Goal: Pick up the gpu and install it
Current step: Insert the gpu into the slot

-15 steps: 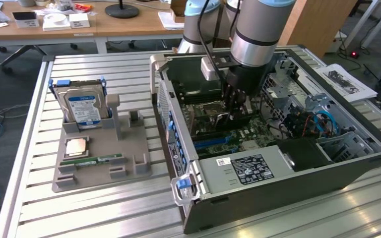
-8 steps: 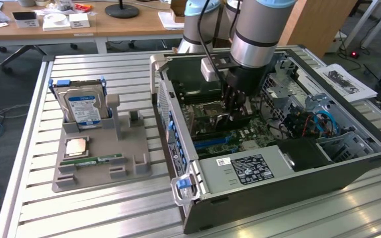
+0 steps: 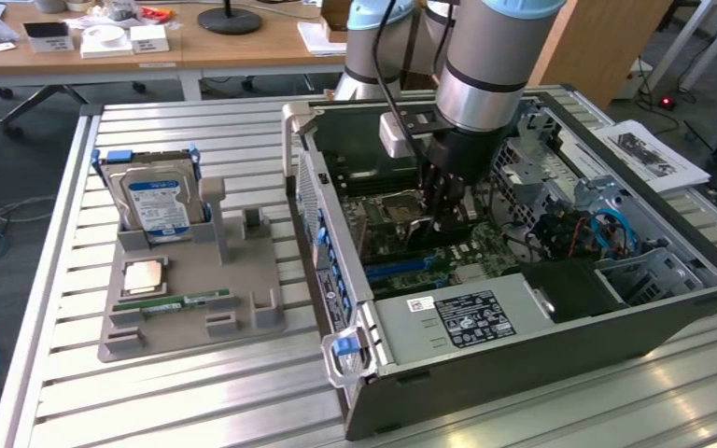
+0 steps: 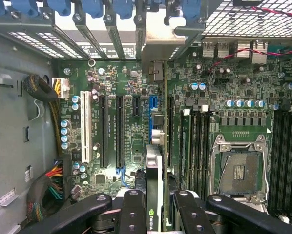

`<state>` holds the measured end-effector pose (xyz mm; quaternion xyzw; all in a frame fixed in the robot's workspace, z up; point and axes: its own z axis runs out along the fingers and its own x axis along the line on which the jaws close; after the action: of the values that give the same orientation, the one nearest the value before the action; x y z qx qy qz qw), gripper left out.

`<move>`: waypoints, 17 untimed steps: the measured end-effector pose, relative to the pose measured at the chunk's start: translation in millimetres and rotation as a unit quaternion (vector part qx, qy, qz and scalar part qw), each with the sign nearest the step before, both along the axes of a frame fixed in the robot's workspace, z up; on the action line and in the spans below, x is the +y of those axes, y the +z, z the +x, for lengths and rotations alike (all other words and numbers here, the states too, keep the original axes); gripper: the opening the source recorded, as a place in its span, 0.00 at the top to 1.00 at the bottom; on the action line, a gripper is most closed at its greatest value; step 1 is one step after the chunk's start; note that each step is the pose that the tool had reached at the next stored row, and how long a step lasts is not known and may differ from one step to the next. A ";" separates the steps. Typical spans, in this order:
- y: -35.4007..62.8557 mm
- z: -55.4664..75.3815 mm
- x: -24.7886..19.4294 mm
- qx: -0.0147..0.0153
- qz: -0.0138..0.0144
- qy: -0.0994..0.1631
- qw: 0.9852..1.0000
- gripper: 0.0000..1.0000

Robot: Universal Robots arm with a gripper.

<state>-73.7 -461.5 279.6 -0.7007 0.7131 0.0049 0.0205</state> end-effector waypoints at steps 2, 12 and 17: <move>0.0 0.0 0.0 0.000 0.000 0.000 1.000 0.73; -2.2 -3.5 -0.1 0.000 0.000 0.000 1.000 0.73; -5.6 -3.8 -0.1 0.000 0.000 0.000 1.000 0.73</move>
<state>-77.6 -461.6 274.0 -0.7007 0.7131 0.0049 0.0205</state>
